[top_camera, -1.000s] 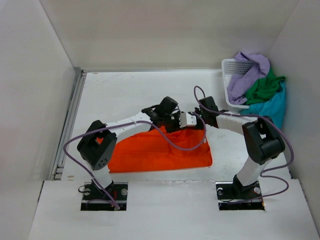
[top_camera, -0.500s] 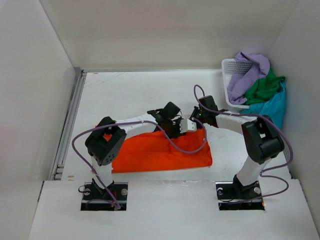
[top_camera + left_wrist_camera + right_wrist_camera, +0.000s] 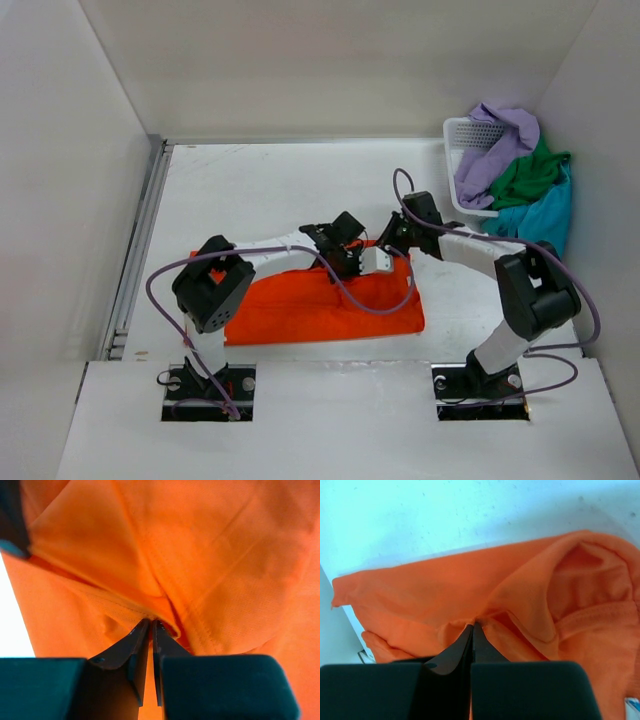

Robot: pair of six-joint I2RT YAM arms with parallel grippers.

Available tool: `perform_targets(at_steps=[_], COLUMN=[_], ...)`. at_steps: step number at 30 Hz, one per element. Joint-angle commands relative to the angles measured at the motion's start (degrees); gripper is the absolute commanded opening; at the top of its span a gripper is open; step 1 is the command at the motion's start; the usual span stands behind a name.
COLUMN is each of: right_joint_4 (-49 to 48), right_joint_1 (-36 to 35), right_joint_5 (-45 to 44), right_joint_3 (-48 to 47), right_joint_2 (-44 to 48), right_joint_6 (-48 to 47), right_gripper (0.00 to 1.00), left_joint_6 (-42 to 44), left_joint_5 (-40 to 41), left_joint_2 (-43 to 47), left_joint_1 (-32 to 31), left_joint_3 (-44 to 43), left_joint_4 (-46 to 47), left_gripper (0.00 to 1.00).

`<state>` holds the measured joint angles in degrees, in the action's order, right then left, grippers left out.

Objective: Fold and stack the t-shirts
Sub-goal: Fold the other side of the tshirt into a rectangle

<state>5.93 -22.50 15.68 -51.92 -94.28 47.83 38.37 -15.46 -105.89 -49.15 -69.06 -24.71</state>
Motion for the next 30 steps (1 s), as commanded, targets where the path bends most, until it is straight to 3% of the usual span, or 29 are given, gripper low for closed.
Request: perform_targets(at_steps=[1,18,27,30], right_joint_4=[-0.49,2.59,0.48,0.39], right_joint_1=[0.05,-2.59,-4.17,-4.17], right_joint_5=[-0.3,-2.32,-2.94,-2.94], right_joint_3=[2.26,9.56,7.81,6.49], right_joint_2=[5.06,15.18,11.23,10.0], right_joint_6=[-0.46,0.86,1.74,1.56], right_gripper=[0.0,0.0,0.0,0.01], left_joint_6=[-1.45,-2.16,3.11,2.5], left_joint_5=[1.66,3.95,9.04,5.47], left_joint_2=[4.8,11.23,8.34,10.94], left_joint_1=[1.29,5.06,8.84,9.29], left_joint_3=[0.59,2.61,0.77,0.32], left_joint_4=[-0.25,-1.22,1.59,0.1], left_gripper=[0.05,0.05,0.12,0.15])
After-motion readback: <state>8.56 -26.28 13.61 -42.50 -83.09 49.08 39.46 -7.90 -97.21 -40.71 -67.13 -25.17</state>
